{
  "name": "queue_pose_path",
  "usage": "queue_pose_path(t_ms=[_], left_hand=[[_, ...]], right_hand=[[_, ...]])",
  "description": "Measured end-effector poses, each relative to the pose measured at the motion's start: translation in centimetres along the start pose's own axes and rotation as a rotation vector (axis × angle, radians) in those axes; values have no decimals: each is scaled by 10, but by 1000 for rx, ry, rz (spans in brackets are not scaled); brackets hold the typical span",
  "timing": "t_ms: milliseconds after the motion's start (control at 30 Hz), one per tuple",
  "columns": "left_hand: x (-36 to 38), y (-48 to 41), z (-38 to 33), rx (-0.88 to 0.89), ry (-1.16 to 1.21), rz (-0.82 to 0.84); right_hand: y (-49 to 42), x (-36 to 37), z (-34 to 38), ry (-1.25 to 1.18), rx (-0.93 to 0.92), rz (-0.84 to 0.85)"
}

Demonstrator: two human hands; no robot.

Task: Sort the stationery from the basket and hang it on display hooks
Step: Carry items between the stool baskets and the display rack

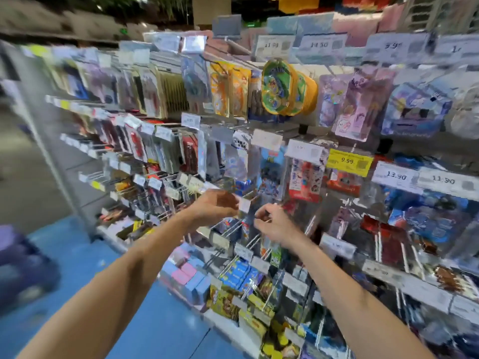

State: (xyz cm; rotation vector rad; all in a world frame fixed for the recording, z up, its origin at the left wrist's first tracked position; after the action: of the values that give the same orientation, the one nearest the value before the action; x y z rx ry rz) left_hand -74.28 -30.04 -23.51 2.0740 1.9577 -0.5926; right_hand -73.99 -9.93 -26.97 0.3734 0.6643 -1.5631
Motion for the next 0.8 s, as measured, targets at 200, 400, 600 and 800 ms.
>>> queue_pose_path(t_ms=[200,400,600,800], left_hand=[[-57,139,86,-213,-245,-228],[-131,356,142,-564,-373,-543],[-154,620,130,-868,-351,-923],[-103,877,78,-1121,-305,-1249]], right_hand=[[52,87,31,37,-203,240],[171,213,111,35,-467,599],[362,297,219,-44,-773,927],[612,315,287,-127,-1025,1235]])
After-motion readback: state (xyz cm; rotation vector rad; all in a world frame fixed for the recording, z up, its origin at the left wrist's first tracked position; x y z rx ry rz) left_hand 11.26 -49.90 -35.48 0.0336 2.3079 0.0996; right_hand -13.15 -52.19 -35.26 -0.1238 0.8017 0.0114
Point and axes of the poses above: each hand's wrist, its own y-axis away from the middle knuckle, its own x-axis out of the palm, z = x × y, the point moved 4 cm from there along -y, towards the middle knuckle, and after that the axes turned 12 degrees about -z, right-handed, at the moved point
